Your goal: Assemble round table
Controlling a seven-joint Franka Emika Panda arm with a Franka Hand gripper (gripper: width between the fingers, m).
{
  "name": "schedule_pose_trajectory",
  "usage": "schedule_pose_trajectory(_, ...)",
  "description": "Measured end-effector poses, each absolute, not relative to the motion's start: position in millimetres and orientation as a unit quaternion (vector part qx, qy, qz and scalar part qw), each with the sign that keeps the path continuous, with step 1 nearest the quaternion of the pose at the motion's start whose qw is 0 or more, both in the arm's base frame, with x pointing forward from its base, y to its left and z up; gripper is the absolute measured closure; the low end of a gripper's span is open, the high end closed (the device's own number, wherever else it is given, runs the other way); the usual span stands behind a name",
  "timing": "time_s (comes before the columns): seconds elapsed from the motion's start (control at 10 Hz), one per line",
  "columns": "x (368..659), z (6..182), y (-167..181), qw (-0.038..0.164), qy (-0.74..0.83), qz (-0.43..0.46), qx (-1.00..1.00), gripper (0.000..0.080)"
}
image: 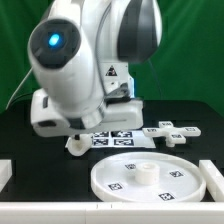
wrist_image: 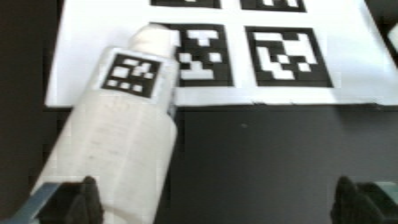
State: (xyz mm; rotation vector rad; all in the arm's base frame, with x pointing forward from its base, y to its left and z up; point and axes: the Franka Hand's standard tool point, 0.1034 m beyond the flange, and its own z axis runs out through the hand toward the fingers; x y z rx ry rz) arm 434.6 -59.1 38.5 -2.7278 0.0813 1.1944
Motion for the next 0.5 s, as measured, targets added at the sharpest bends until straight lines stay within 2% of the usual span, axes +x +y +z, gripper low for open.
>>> schedule_pose_trajectory(0.5,434,38.8,-66,0.077,0.030,0.414,-0.907,0.0151)
